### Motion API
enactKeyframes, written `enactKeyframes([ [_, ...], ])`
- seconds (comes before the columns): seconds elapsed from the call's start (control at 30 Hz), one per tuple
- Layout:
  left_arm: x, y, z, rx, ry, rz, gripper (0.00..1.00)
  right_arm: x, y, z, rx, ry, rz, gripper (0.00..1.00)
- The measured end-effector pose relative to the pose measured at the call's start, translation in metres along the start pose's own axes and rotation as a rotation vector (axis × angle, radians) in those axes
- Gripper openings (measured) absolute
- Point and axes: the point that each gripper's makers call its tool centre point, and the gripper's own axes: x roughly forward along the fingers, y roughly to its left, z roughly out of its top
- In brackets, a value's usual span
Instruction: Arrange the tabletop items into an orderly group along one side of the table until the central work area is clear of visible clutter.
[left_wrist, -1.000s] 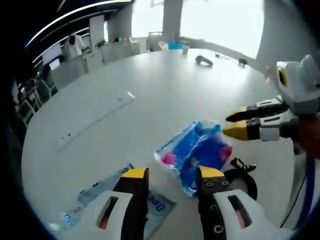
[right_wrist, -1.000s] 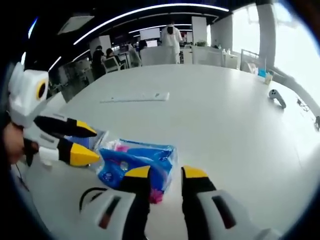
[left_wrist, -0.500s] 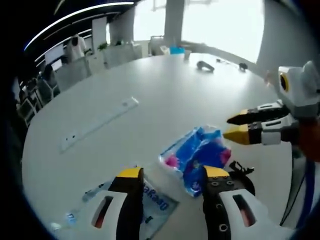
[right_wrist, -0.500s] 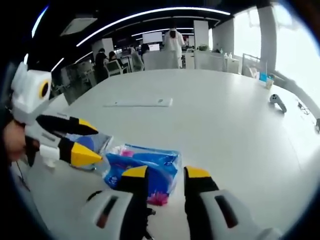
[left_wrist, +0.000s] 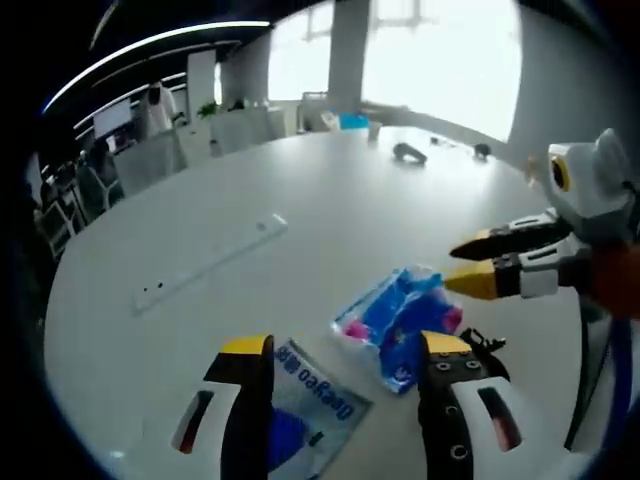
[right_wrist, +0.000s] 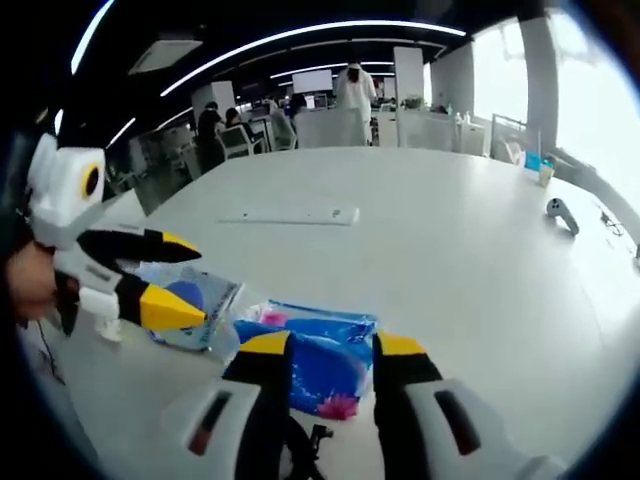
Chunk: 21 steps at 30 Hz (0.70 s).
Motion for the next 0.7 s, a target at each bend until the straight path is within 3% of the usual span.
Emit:
enactKeyframes([
  [0.27,-0.015,0.013,0.001,-0.01,-0.02,0.006,0.59,0.0,0.016,0.004,-0.009,-0.006,0.023,0.3],
  [0.7,-0.037,0.032,-0.003,-0.021,-0.031,0.018,0.58,0.0,0.047,0.011,-0.023,-0.018,0.064,0.3],
])
